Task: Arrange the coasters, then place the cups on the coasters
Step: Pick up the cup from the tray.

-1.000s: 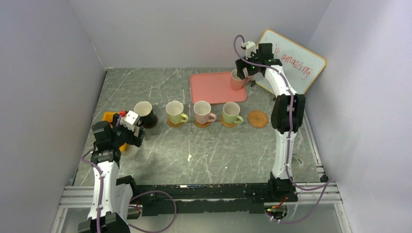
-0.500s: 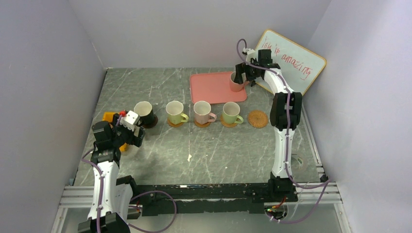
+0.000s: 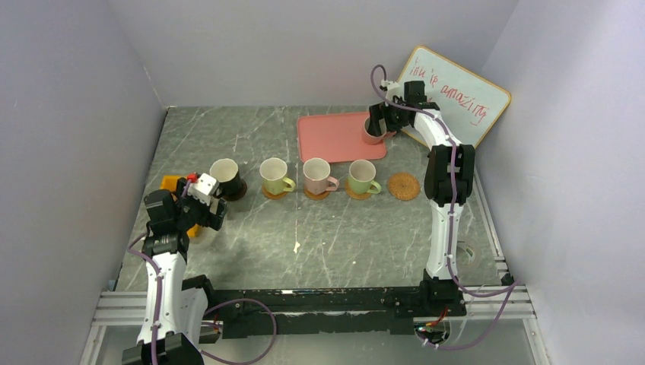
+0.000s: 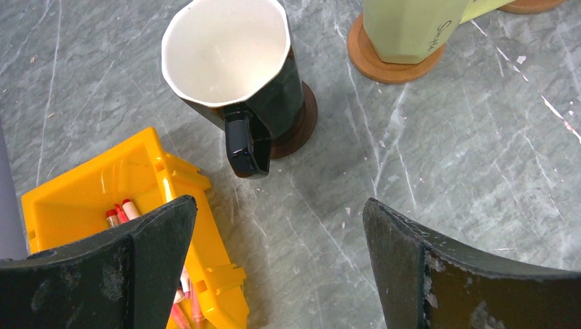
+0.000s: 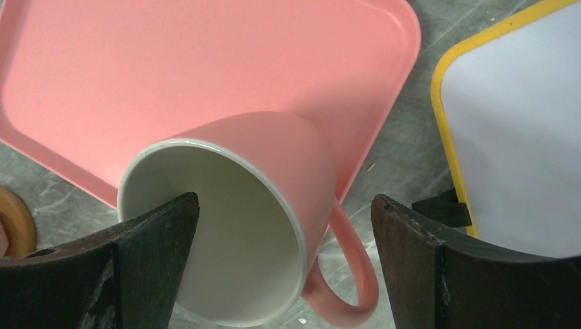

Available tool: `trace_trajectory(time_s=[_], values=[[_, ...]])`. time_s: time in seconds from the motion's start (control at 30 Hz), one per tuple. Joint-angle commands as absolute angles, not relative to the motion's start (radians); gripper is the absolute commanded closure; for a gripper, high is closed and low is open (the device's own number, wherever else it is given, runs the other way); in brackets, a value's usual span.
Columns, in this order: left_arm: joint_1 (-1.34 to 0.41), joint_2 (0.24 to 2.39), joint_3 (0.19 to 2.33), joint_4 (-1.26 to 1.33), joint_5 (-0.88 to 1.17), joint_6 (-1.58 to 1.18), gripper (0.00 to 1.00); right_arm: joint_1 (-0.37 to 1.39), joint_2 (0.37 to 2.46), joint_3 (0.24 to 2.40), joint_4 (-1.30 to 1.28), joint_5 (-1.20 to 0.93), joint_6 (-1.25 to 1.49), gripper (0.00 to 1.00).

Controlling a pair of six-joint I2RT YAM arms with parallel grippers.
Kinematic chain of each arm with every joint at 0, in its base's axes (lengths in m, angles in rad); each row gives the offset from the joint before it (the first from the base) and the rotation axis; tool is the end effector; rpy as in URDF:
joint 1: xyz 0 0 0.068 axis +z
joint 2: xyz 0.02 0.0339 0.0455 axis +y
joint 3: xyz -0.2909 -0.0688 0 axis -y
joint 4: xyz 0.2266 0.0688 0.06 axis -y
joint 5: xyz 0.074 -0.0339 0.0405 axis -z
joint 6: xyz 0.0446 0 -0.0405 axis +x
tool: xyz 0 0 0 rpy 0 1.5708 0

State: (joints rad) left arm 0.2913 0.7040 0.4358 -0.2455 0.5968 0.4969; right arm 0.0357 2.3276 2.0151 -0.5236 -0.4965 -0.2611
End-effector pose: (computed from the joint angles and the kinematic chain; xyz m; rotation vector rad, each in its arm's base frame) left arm 0.1310 0.0131 0.2451 0.5513 1.9134 -0.1172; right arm 0.5286 0.0401 0.2284 -0.5666 2.2603 0.4838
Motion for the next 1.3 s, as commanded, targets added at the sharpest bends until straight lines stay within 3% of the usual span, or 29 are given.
trace_trajectory(time_s=[0.0, 0.23, 0.4, 0.73, 1.03, 1.27], values=[[0.296, 0.706, 0.446, -0.224, 0.607, 0.515, 0.04, 0.025, 2.290, 2.068, -0.530, -0.456, -0.203, 0.01], [0.295, 0.712, 0.449, -0.225, 0.609, 0.517, 0.04, 0.025, 2.307, 2.080, -0.507, -0.368, -0.111, 0.21], [0.296, 0.712, 0.449, -0.225, 0.612, 0.518, 0.04, 0.024, 2.303, 2.096, -0.529, -0.324, -0.053, 0.25], [0.296, 0.706, 0.446, -0.225, 0.612, 0.517, 0.04, 0.024, 2.224, 2.040, -0.560, -0.392, -0.044, 0.10], [0.295, 0.710, 0.448, -0.223, 0.608, 0.514, 0.04, 0.024, 2.127, 1.849, -0.517, -0.526, -0.159, 0.08], [0.296, 0.708, 0.446, -0.221, 0.604, 0.511, 0.04, 0.024, 2.076, 1.753, -0.452, -0.495, -0.175, 0.05]])
